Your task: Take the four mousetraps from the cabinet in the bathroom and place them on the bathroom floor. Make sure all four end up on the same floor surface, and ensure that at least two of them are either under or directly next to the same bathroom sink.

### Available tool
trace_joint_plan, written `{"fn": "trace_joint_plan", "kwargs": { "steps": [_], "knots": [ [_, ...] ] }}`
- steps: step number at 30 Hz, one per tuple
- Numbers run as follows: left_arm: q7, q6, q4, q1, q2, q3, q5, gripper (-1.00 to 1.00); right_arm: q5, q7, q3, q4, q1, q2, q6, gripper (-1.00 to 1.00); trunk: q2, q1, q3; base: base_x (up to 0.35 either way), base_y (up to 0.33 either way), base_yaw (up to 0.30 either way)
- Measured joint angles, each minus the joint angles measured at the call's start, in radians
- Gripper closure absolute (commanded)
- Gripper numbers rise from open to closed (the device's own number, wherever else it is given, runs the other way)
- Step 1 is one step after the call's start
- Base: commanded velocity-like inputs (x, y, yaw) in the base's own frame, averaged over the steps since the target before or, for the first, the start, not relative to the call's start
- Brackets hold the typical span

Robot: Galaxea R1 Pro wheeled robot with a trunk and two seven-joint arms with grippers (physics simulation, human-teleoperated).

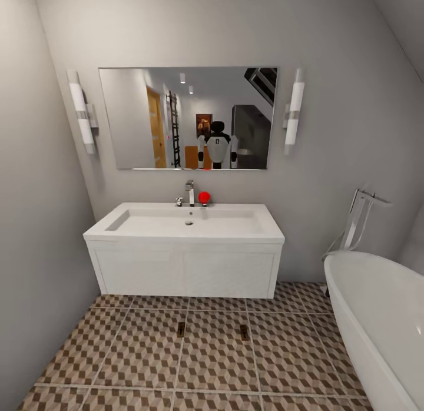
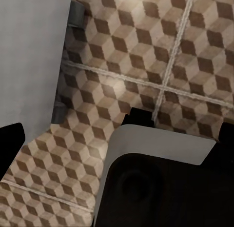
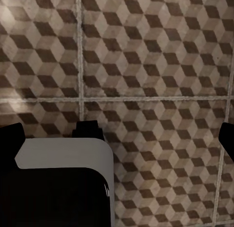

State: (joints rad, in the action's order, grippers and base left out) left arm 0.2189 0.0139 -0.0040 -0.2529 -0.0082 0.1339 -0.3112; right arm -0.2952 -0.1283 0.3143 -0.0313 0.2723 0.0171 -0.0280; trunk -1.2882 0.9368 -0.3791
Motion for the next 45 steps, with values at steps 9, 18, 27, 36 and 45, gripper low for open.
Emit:
{"fn": "trace_joint_plan", "kwargs": {
  "steps": [9, 18, 27, 36, 45],
  "knots": [
    [0.0, -0.001, 0.0, 0.018, -0.001, 0.0, 0.001, -1.0, 0.0, 0.0, 0.001, 0.0, 0.0, 0.001, -0.001, -1.0, 0.0, 0.0, 0.0, 0.0, 0.0, 0.0],
    [0.001, -0.039, -0.001, 0.023, -0.001, 0.0, -0.001, -1.0, 0.0, 0.0, 0.001, 0.0, 0.0, 0.004, 0.0, -1.0, 0.0, 0.0, 0.0, 0.0, 0.0, 0.0],
    [0.001, -0.077, -0.001, 0.025, -0.007, 0.0, -0.001, -1.0, 0.0, 0.0, 0.001, 0.0, 0.0, 0.007, 0.0, -1.0, 0.0, 0.0, 0.0, 0.0, 0.0, 0.0],
    [0.001, -0.083, -0.001, 0.025, -0.012, 0.0, 0.004, -1.0, 0.001, 0.0, 0.001, 0.0, 0.0, 0.008, 0.001, -1.0, 0.0, 0.0, 0.0, 0.0, 0.0, 0.0],
    [0.001, -0.084, -0.001, 0.025, -0.012, 0.0, 0.007, -1.0, 0.002, -0.001, 0.001, 0.0, 0.0, 0.009, 0.001, -1.0, 0.0, 0.0, 0.0, 0.0, 0.0, 0.0]
  ]
}}
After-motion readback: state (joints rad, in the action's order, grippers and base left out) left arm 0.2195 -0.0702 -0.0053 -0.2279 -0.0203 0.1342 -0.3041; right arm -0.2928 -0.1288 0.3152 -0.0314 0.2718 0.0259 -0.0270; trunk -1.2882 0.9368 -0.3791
